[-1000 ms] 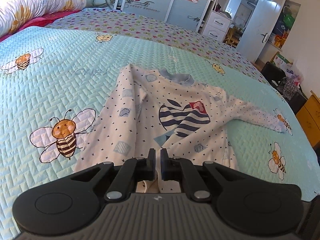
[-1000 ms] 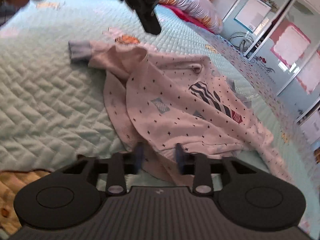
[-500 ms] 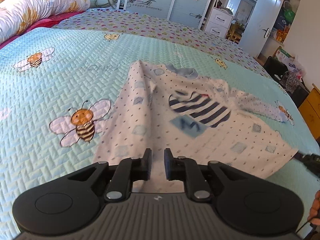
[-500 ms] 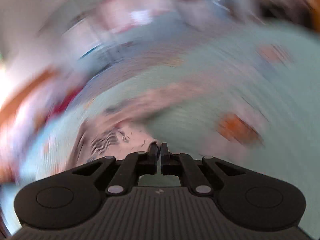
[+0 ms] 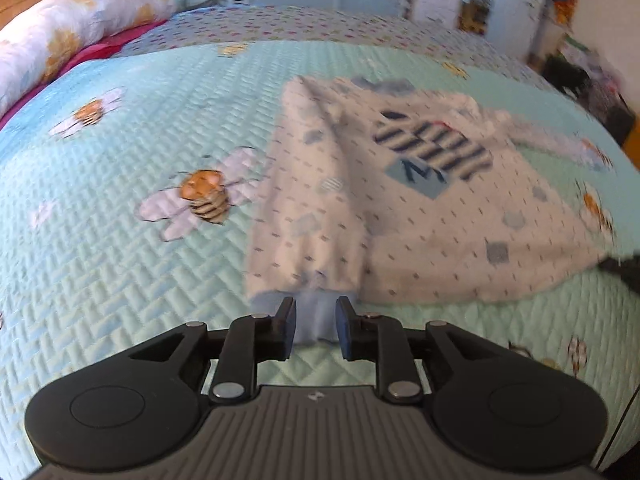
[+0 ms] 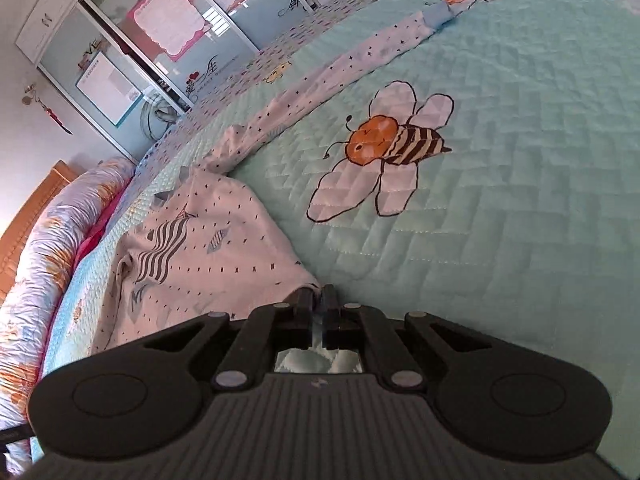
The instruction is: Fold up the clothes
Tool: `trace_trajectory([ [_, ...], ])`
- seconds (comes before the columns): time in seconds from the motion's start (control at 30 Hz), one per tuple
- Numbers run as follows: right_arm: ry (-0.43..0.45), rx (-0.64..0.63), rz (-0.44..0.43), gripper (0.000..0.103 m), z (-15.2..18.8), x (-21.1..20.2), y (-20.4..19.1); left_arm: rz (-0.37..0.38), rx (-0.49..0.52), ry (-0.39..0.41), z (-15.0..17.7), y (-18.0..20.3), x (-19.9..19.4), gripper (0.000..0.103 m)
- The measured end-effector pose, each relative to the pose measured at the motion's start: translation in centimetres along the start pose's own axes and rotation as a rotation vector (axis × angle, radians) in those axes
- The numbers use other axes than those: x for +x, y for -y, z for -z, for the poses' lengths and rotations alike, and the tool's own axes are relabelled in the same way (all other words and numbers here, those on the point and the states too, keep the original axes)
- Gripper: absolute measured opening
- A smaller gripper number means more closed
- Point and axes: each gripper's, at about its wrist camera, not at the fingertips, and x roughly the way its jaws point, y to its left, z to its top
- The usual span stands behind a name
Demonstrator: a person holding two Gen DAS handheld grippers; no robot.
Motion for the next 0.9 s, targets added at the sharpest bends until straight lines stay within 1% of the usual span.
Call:
trace_trajectory([
  [0.03,0.006,0.001,-0.008,0.003,0.2,-0.2,0.2,-0.009,0.019,-0.001,0.2,0.6,0.4,0.03],
  [0.17,0.045,-0.001,-0.048,0.002,1.1,-0.5,1.0,-0.022,0.045,-0.001,0.6,1.5,2.0,0.031],
  [0.3,0.052,0.013,-0.066,0.002,1.3,-0.5,1.4,-0.034,0.026,-0.044,1.0,0.9,4.0,0.033],
  [0.33,0.054,0.01,-0.067,0.002,1.3,-0.4,1.3,-0.043,0.017,-0.049,1.0,0.7,4.4,0.032],
  [0.37,0.058,0.007,-0.067,0.002,1.4,-0.4,1.3,-0.054,0.002,-0.047,0.9,0.4,4.5,0.019],
  [0.4,0.06,0.007,-0.069,0.002,1.4,-0.3,1.3,-0.061,-0.016,-0.039,0.6,0.0,4.3,0.013],
  [0.47,0.06,0.01,-0.073,0.002,1.4,-0.3,1.4,-0.08,-0.047,-0.008,0.0,-0.8,3.6,0.009],
  [0.53,0.061,0.011,-0.075,0.002,1.4,-0.3,1.4,-0.105,-0.084,0.043,-1.0,-2.1,2.3,0.009],
  [0.57,0.061,0.012,-0.076,0.002,1.4,-0.3,1.5,-0.124,-0.103,0.059,-1.5,-2.9,2.0,0.009],
  [0.77,0.063,0.011,-0.078,0.002,1.5,-0.2,1.5,-0.289,-0.207,0.073,-4.2,-7.7,1.9,0.009],
  [0.83,0.063,0.011,-0.079,0.002,1.4,-0.2,1.5,-0.344,-0.241,0.078,-5.1,-9.3,1.8,0.011],
  [0.9,0.063,0.013,-0.08,0.002,1.5,-0.3,1.5,-0.399,-0.276,0.082,-6.0,-10.9,1.8,0.014],
])
